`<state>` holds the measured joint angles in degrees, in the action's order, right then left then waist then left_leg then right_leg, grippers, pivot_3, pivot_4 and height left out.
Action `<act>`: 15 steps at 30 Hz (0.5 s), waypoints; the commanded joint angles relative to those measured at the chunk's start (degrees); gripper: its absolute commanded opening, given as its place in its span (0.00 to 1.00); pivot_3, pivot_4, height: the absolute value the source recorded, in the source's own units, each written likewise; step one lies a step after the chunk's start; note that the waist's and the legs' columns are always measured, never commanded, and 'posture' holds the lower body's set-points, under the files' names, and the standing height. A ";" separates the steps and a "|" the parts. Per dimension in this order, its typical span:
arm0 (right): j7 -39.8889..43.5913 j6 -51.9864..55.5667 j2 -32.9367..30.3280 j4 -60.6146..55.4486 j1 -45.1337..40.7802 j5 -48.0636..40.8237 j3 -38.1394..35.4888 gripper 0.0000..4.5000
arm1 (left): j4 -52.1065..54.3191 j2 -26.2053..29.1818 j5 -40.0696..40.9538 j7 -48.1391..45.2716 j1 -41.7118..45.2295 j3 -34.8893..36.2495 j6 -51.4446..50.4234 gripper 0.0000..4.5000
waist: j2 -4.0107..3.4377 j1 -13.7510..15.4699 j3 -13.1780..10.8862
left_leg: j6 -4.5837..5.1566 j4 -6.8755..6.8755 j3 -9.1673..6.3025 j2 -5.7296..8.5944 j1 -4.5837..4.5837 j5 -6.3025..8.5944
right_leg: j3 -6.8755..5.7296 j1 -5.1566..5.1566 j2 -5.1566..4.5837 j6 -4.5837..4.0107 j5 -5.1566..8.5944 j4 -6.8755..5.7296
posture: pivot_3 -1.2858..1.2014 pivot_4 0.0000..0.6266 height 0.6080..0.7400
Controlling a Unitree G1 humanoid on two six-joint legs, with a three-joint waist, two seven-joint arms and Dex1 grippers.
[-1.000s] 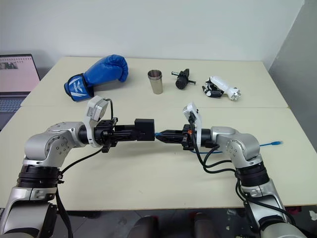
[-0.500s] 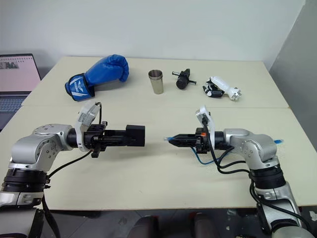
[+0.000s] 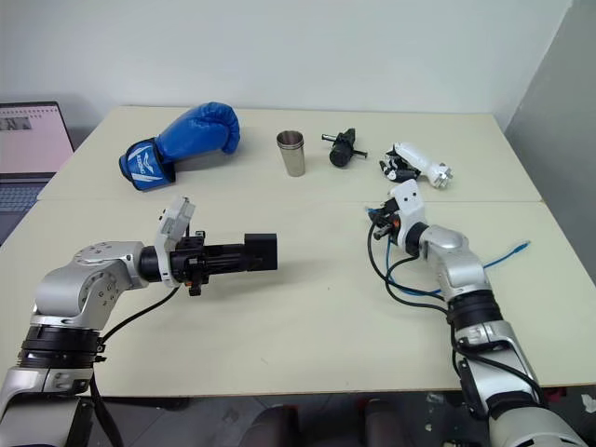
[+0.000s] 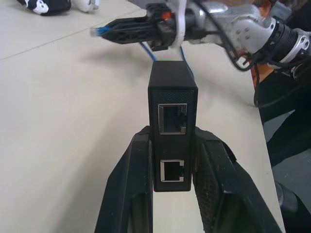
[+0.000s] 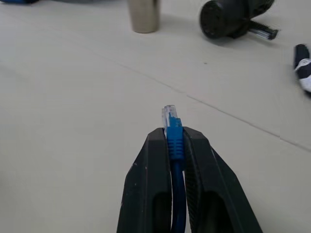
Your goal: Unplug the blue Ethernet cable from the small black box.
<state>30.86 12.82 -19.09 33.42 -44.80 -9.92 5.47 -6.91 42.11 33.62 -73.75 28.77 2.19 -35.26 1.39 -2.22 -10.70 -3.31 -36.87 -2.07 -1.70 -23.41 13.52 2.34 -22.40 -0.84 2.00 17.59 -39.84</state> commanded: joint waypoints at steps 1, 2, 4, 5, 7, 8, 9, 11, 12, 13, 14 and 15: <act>-1.47 -4.16 0.83 4.42 -2.60 2.10 -1.29 0.09 | 3.10 -0.02 0.70 1.64 0.08 1.97 0.37 0.17 | 0.00 -0.10 0.00 | 0.00 0.00 -0.01 0.00 0.00 0.00 | -0.01 0.00 0.00 -0.01 0.00 -0.01 | 0.52 0.24 1.00; -1.20 -3.89 0.92 5.00 -2.68 2.12 -1.48 0.17 | 3.33 -0.24 0.82 2.29 -0.06 2.19 0.30 0.17 | 0.00 -0.12 0.00 | 0.00 0.00 0.00 0.00 0.00 0.00 | 0.00 0.00 0.00 -0.01 0.00 0.00 | 0.52 0.24 1.00; 1.18 -1.36 0.77 4.48 -1.76 1.49 -1.43 0.27 | 3.78 -0.65 1.06 3.44 -0.54 2.70 0.47 0.17 | 0.00 -0.11 0.00 | 0.00 0.00 0.00 0.01 0.00 0.00 | 0.00 0.01 -0.02 -0.01 0.00 -0.01 | 0.52 0.24 1.00; 2.10 -0.74 0.50 3.71 -0.87 1.38 -1.31 0.33 | 4.02 -1.07 1.12 4.32 -0.85 3.08 0.64 0.17 | 0.00 -0.11 0.00 | 0.00 0.00 -0.01 0.01 0.00 0.00 | 0.00 0.01 -0.03 -0.01 0.00 -0.01 | 0.52 0.24 1.00; 3.51 0.74 0.09 2.22 0.40 1.20 -1.23 0.42 | 4.39 -1.96 1.22 5.83 -1.26 3.87 1.05 0.17 | 0.00 -0.10 0.00 | 0.00 -0.01 -0.02 0.01 0.00 0.00 | -0.01 0.02 -0.03 -0.01 0.00 -0.02 | 0.52 0.24 1.00; 3.73 1.38 0.04 1.33 0.90 0.97 -1.56 0.46 | 4.61 -2.37 1.25 6.57 -1.46 4.22 1.17 0.17 | 0.00 -0.03 0.00 | 0.00 -0.01 -0.04 0.01 0.00 0.00 | -0.02 0.02 -0.03 -0.01 0.00 -0.02 | 0.52 0.24 1.00; 3.86 1.97 -0.03 0.42 1.27 0.84 -1.84 0.53 | 4.75 -2.70 1.23 7.11 -1.59 4.52 1.37 0.17 | 0.00 -0.01 0.00 | 0.00 -0.02 -0.06 0.01 0.00 0.00 | -0.04 0.02 -0.03 -0.01 0.00 -0.03 | 0.52 0.24 1.00; 4.39 2.88 -0.39 -2.69 2.11 0.36 -2.42 0.63 | 4.59 -3.65 0.86 9.10 -1.51 5.29 2.15 0.17 | 0.00 0.01 0.00 | 0.00 -0.02 -0.05 0.01 0.00 0.00 | -0.02 0.03 -0.03 -0.01 0.00 -0.04 | 0.52 0.24 1.00; 4.96 3.51 -0.77 -5.00 2.56 0.02 -2.62 0.69 | 4.40 -4.04 0.71 9.96 -1.40 5.68 2.54 0.17 | 0.00 0.00 0.00 | 0.00 -0.03 -0.06 0.01 0.00 0.00 | -0.03 0.03 -0.04 -0.01 0.00 -0.04 | 0.52 0.24 1.00; 5.72 4.12 -1.23 -7.38 2.98 -0.26 -2.69 0.74 | 4.18 -4.39 0.45 11.08 -1.25 6.11 3.00 0.17 | -0.02 0.04 -0.01 | 0.00 -0.03 -0.06 0.01 0.00 0.00 | -0.03 0.03 -0.03 -0.01 0.00 -0.04 | 0.52 0.24 1.00; 7.09 4.62 -1.97 -10.30 3.60 -0.48 -2.40 0.79 | 3.84 -4.93 0.29 12.39 -1.01 6.70 3.39 0.17 | -0.02 0.07 -0.01 | 0.00 -0.04 -0.08 0.02 0.00 0.00 | -0.03 0.03 -0.05 -0.01 0.00 -0.06 | 0.52 0.24 1.00; 9.05 5.23 -2.98 -14.08 4.48 -0.95 -1.88 0.84 | 3.71 -5.31 0.09 13.73 -0.95 7.17 3.61 0.17 | -0.03 0.10 -0.01 | 0.00 -0.04 -0.10 0.01 0.00 0.00 | -0.04 0.02 -0.05 -0.01 0.00 -0.06 | 0.52 0.24 1.00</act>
<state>36.58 17.45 -20.31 27.75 -40.74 -9.08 4.39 -4.52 37.24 33.77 -62.53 26.93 6.76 -33.22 1.37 -2.12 -10.72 -3.31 -36.90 -2.17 -1.69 -23.40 13.52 2.30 -22.37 -0.89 1.99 17.59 -39.89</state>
